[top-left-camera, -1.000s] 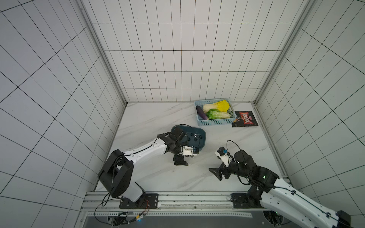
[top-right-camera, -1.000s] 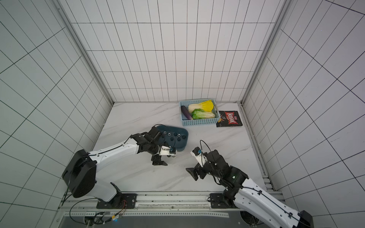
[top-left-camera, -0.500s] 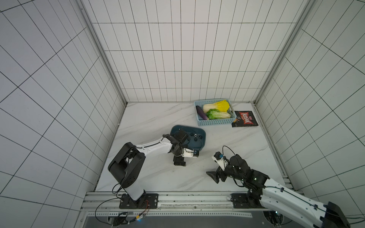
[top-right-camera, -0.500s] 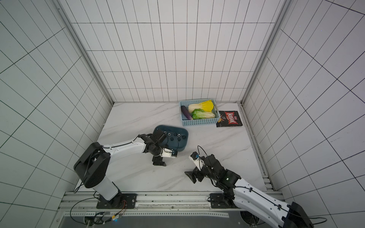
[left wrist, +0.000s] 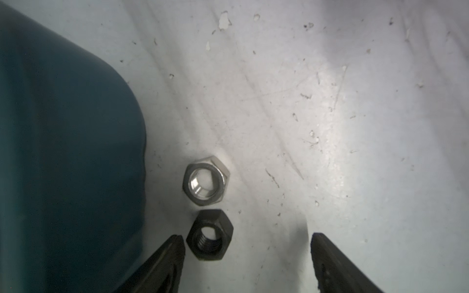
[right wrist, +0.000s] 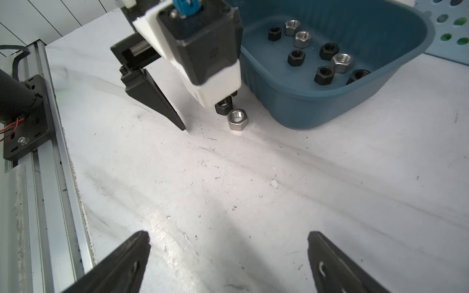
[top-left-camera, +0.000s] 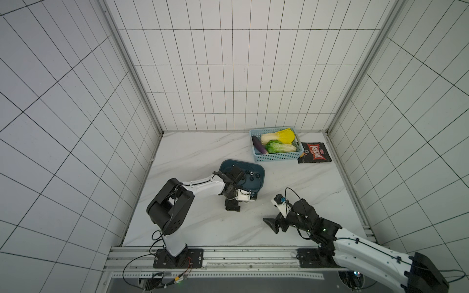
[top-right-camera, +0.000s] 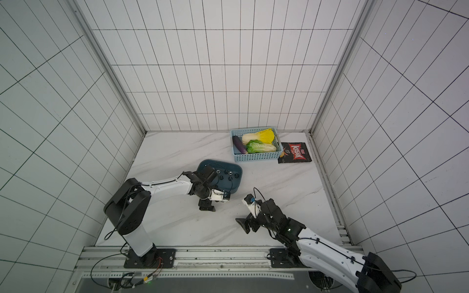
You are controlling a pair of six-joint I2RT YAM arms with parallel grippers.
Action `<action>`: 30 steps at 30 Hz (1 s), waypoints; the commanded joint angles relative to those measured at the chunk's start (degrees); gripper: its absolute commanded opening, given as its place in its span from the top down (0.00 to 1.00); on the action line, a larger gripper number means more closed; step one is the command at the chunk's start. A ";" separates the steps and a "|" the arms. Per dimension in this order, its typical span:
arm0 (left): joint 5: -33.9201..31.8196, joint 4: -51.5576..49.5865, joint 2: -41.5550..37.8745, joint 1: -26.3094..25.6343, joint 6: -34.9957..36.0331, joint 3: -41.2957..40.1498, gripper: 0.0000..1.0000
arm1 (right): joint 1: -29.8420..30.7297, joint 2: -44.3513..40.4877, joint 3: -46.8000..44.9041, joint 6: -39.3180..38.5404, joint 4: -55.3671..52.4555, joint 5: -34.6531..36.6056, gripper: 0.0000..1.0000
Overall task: Put the nuts on the desktop into the storage box
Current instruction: Pick up the nut from the center of the board.
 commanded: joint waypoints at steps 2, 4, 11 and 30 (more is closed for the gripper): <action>-0.68 1.48 1.24 -0.18 -0.96 1.80 0.19 | 0.71 0.18 -0.44 -0.10 0.93 0.84 0.00; -0.87 1.48 1.60 -0.18 -0.88 1.79 0.19 | 0.71 0.24 -0.19 -0.29 0.63 0.84 0.00; 0.02 0.35 1.50 -0.21 -0.81 1.98 0.39 | 0.77 0.43 -0.19 0.06 0.63 1.10 0.01; 0.79 0.47 1.01 -0.18 -0.85 0.97 0.67 | 1.14 2.97 0.61 -0.13 0.52 1.03 0.00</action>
